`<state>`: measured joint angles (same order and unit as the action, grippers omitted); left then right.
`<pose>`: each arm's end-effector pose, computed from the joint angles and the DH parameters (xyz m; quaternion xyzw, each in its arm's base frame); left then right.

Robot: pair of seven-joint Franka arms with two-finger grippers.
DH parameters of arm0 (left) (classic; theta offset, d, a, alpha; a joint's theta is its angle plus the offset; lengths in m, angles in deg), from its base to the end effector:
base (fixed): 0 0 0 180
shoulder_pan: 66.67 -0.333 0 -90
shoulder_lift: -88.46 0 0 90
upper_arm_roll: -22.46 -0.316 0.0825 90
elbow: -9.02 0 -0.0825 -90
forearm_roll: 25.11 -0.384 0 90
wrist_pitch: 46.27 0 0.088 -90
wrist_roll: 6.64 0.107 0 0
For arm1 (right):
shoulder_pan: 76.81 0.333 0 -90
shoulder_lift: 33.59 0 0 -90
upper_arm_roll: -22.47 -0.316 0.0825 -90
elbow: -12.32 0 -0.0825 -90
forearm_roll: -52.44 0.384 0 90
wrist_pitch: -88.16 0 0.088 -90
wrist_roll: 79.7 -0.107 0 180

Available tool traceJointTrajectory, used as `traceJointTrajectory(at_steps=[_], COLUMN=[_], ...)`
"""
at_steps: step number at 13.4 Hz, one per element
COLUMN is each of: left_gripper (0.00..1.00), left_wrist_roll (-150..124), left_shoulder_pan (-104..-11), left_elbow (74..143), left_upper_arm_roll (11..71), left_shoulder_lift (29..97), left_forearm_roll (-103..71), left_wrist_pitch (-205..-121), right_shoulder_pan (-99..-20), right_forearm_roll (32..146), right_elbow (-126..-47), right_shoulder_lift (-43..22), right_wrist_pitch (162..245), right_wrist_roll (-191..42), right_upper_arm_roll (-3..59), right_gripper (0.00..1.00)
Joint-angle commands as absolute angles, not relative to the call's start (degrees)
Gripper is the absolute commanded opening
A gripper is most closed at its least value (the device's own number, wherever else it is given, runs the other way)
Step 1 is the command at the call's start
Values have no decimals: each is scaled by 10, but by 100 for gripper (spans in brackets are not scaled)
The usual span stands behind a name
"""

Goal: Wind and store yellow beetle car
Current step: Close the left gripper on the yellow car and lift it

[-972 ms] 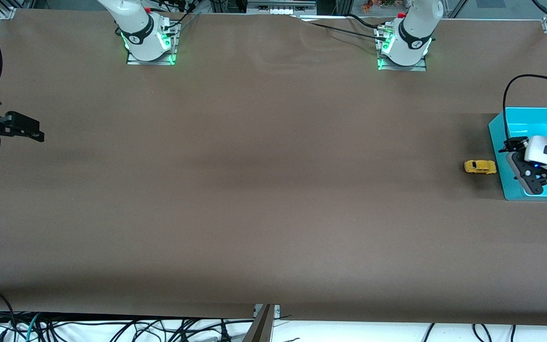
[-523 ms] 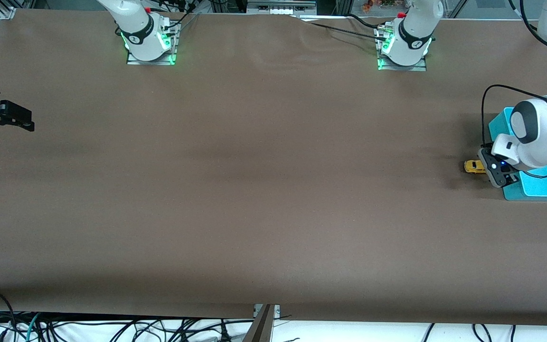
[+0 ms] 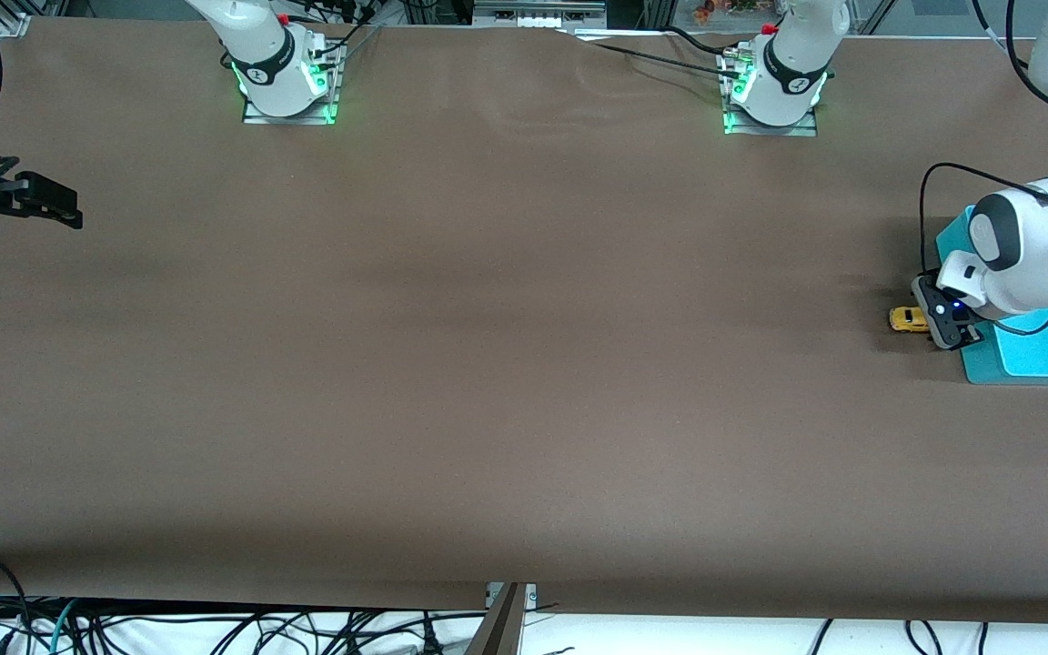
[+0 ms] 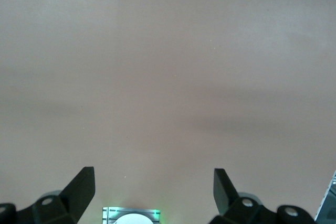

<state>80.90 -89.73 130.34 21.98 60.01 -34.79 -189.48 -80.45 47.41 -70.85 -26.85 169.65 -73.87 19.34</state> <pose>0.5164 0.2239 0.1649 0.8060 -0.5871 -0.0724 0.0196 0.5741 -0.0175 0.6020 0.9956 0.0430 -0.0754 0.0364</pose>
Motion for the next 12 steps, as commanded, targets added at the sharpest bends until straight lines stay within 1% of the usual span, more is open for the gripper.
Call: traceJointTrajectory(at_steps=[1, 2, 4, 6, 7, 10, 12], left_gripper=[27, 17, 11, 10, 10, 12, 12], left_wrist_roll=[822, 822, 824, 823, 820, 823, 838], left_shoulder_pan=[-905, -905, -905, -902, -902, -902, -905], left_elbow=[1306, 1305, 1302, 1297, 1274, 1166, 1132], left_upper_arm_roll=[231, 233, 235, 246, 260, 270, 267], left_shoulder_lift=[606, 607, 625, 668, 689, 694, 695], left_forearm_roll=[-363, -363, -362, -361, -360, -364, -365], left_wrist_pitch=[-1899, -1898, -1891, -1843, -1799, -1617, -1556], right_shoulder_pan=[-807, -807, -807, -806, -807, -809, -812], right_forearm_roll=[484, 484, 484, 483, 483, 482, 483], right_elbow=[-731, -730, -721, -720, -720, -716, -699], right_shoulder_lift=[-289, -287, -275, -274, -274, -269, -256], right_wrist_pitch=[1693, 1692, 1687, 1688, 1688, 1693, 1692], right_wrist_roll=[-761, -761, -761, -761, -761, -761, -760], right_upper_arm_roll=[193, 193, 193, 193, 193, 195, 197], right_gripper=[100, 100, 100, 100, 100, 100, 100])
